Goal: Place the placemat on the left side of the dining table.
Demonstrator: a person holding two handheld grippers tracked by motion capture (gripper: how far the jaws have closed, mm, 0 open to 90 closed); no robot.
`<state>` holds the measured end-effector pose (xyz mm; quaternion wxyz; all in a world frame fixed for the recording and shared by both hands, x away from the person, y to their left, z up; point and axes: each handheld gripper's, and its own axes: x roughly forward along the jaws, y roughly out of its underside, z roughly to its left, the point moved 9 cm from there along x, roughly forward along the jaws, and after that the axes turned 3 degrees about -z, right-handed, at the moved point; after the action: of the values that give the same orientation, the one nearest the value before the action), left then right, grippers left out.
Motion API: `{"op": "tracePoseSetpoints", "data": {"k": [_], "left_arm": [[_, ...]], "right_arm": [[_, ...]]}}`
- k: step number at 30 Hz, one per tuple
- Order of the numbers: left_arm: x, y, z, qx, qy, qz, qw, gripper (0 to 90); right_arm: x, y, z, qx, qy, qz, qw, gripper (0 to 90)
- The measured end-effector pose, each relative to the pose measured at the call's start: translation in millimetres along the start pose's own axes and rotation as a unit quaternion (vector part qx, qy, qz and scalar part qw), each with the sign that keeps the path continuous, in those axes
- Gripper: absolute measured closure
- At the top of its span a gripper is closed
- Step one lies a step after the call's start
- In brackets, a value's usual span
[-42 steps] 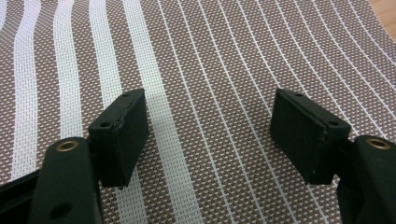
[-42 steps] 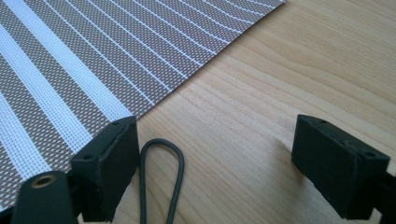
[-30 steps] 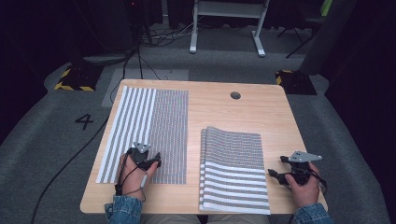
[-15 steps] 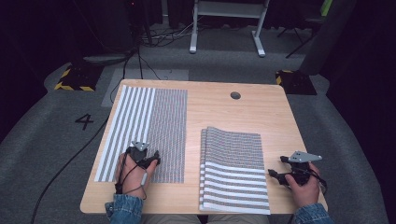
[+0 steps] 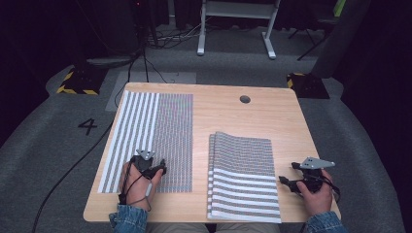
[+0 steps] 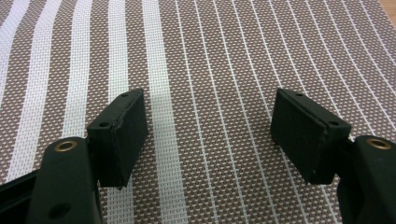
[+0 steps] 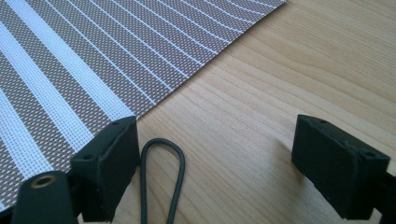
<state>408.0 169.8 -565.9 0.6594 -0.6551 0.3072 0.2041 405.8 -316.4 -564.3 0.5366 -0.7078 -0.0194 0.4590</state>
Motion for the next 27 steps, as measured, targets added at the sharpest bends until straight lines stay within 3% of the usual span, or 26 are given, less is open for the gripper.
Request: {"op": "tracePoseSetpoints", "data": {"k": [3, 7, 9, 13, 19, 24, 27], "left_arm": [[0.4, -0.3, 4.2, 0.009, -0.005, -0.001, 0.9999, 24.8], [-0.2, 0.5, 8.2, 0.004, -0.004, 0.0, 1.0, 23.7], [-0.9, 0.5, 7.7, 0.012, -0.009, -0.003, 0.9999, 24.2], [-6.6, -1.5, 7.6, 0.053, -0.023, -0.007, 0.9983, 26.6], [-28.2, -14.4, -10.6, 0.059, 0.01, -0.039, 0.9974, 27.0], [-51.2, -22.4, -31.0, 0.082, 0.036, -0.057, 0.9944, 26.7], [-60.5, -21.3, -42.6, 0.1, 0.053, -0.052, 0.9922, 26.6]], "right_arm": [[0.0, 0.0, 0.0, 0.0, 0.0, 0.0, 1.0, 15.4], [0.0, 0.0, 0.0, 0.0, 0.0, 0.0, 1.0, 15.4], [0.0, 0.0, 0.0, 0.0, 0.0, 0.0, 1.0, 15.4], [-0.4, 0.2, -0.1, -0.001, -0.001, 0.002, 1.0, 15.4], [-0.4, 0.2, -0.2, -0.001, -0.001, 0.002, 1.0, 15.4], [-0.4, 0.2, -0.1, -0.001, -0.001, 0.002, 1.0, 15.3], [-0.4, 0.2, -0.1, -0.001, -0.001, 0.002, 1.0, 15.2]]}}
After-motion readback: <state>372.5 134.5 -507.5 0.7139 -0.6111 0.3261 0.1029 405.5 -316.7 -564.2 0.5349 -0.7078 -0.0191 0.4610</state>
